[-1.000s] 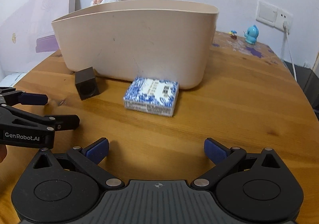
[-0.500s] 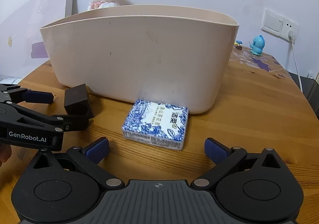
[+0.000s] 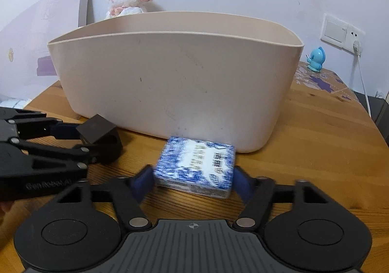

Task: Organize objects
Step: 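Grasp the black cube box with the left tool while the right tool grasps the blue-white tissue pack, then lift the cube and blue-white tissue pack and carry them over the basket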

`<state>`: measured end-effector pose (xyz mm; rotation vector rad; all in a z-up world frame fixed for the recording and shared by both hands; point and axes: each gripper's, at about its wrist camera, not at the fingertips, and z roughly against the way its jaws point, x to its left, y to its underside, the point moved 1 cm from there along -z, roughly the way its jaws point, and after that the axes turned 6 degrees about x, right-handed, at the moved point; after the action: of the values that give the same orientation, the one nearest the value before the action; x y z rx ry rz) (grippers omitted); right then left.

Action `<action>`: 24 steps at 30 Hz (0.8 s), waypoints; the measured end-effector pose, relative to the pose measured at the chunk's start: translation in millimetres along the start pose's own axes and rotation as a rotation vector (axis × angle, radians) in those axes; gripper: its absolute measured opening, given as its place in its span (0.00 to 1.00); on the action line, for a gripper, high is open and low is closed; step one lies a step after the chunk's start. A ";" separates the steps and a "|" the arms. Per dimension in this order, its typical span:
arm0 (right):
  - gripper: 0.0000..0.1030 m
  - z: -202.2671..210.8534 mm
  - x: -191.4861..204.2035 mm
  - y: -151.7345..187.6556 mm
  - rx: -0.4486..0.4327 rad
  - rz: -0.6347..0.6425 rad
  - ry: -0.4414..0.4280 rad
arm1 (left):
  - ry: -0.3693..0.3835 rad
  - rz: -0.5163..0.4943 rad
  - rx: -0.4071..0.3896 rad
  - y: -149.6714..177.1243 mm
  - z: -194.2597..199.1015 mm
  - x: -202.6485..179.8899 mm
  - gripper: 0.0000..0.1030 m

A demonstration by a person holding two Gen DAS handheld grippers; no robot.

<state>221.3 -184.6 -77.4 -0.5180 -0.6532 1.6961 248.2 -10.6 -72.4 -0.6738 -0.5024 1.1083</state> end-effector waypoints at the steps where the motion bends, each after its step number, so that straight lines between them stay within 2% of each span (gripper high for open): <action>1: 0.62 0.8 0.2 0.4 0.003 -0.003 0.002 | -0.002 0.002 0.002 0.6 0.8 -0.5 0.45; 9: 0.61 20.3 -2.3 10.1 0.010 -0.022 -0.042 | -0.009 -0.022 0.013 11.4 17.2 -5.2 0.45; 16: 0.61 59.1 -12.8 11.6 -0.064 -0.015 -0.038 | -0.040 -0.017 -0.036 19.0 53.8 -4.4 0.45; 24: 0.61 109.2 -21.4 1.9 -0.184 -0.019 -0.044 | -0.074 -0.007 -0.122 7.5 98.0 0.4 0.45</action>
<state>153.4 -221.8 2.6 -0.6028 -0.8486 1.6424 177.7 15.5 -9.0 -0.7386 -0.6398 1.1050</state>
